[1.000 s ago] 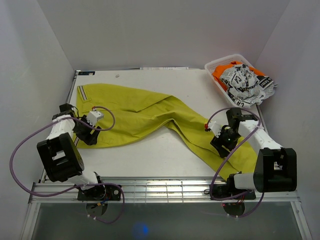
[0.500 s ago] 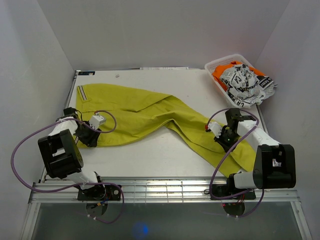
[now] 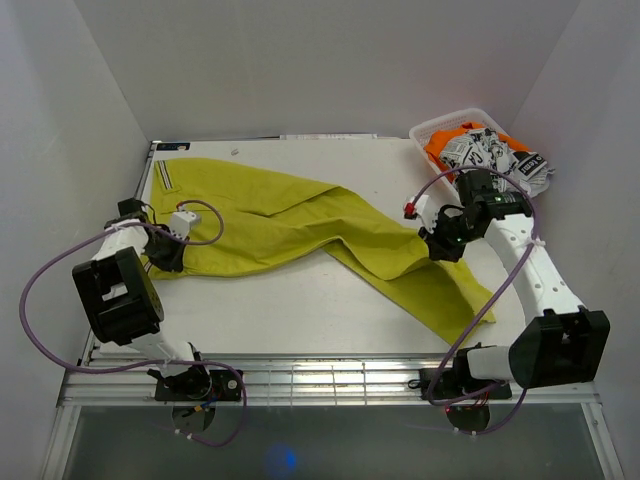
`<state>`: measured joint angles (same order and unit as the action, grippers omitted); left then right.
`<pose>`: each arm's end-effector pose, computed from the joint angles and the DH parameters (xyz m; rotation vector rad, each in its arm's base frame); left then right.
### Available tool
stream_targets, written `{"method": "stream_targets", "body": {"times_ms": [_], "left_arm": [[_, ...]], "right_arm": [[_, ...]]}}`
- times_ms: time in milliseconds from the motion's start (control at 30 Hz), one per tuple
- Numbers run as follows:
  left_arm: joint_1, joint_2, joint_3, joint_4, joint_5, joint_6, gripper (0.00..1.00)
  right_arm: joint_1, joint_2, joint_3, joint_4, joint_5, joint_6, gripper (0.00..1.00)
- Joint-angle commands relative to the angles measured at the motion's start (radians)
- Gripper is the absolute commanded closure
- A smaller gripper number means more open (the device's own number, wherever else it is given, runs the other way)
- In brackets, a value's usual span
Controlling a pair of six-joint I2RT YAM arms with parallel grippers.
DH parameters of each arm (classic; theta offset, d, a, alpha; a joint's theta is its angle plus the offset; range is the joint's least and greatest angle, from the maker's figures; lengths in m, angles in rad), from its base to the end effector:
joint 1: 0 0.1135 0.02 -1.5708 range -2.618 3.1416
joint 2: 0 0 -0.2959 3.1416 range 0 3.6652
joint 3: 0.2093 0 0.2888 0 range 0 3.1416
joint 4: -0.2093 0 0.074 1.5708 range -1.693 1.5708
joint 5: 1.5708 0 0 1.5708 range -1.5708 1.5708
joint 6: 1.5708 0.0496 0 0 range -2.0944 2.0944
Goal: Fold and stack the trousers
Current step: Flatten the trousers out
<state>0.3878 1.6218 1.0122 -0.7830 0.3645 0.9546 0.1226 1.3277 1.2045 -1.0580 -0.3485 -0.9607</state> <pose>0.3051 0.1055 0.1780 0.8174 2.6436 -0.2456 0.2781 0.0513 0.3140 -1.4395 2.2147 0.2126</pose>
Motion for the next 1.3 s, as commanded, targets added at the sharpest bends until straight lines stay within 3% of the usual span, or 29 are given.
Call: {"method": "stream_targets", "body": {"times_ms": [0, 233, 367, 667, 733, 800, 867, 900, 933, 1033, 1133, 1267], "left_arm": [[0.031, 0.0, 0.095, 0.024, 0.066, -0.054, 1.0], [0.111, 0.027, 0.204, 0.015, 0.088, -0.089, 1.0], [0.152, 0.041, 0.246, 0.007, 0.093, -0.085, 1.0], [0.18, 0.053, 0.178, 0.067, 0.001, 0.008, 1.0], [0.18, 0.064, 0.181, 0.045, -0.001, 0.033, 0.99], [0.18, 0.07, 0.195, -0.029, 0.034, 0.091, 0.85], [0.18, 0.049, 0.209, -0.067, 0.115, 0.12, 0.7], [0.18, 0.015, 0.212, -0.108, 0.148, 0.134, 0.56], [0.177, -0.003, 0.213, -0.12, 0.175, 0.139, 0.51], [0.151, -0.078, 0.209, -0.134, 0.244, 0.142, 0.43], [0.096, -0.137, 0.186, -0.139, 0.263, 0.144, 0.42], [-0.051, -0.217, 0.103, -0.122, 0.245, 0.133, 0.41]], "right_arm": [[0.092, -0.036, 0.012, -0.195, -0.193, -0.059, 0.92], [0.455, -0.076, -0.055, -0.252, -0.277, -0.01, 0.92], [0.59, -0.065, -0.123, -0.241, -0.25, 0.011, 0.92], [0.604, -0.064, -0.229, -0.206, -0.21, -0.009, 0.92], [0.609, -0.044, -0.229, -0.215, -0.198, -0.007, 0.81], [0.585, -0.016, -0.2, -0.198, -0.167, 0.025, 0.72], [0.449, -0.001, -0.102, -0.183, -0.202, 0.037, 0.51], [0.393, 0.01, -0.067, -0.169, -0.22, 0.039, 0.43], [0.285, 0.027, -0.031, -0.168, -0.234, 0.04, 0.35], [0.102, 0.108, 0.067, -0.166, -0.251, 0.068, 0.34], [0.007, 0.148, 0.046, -0.11, -0.221, 0.114, 0.36], [-0.003, 0.142, -0.115, 0.05, -0.008, 0.184, 0.4]]}}
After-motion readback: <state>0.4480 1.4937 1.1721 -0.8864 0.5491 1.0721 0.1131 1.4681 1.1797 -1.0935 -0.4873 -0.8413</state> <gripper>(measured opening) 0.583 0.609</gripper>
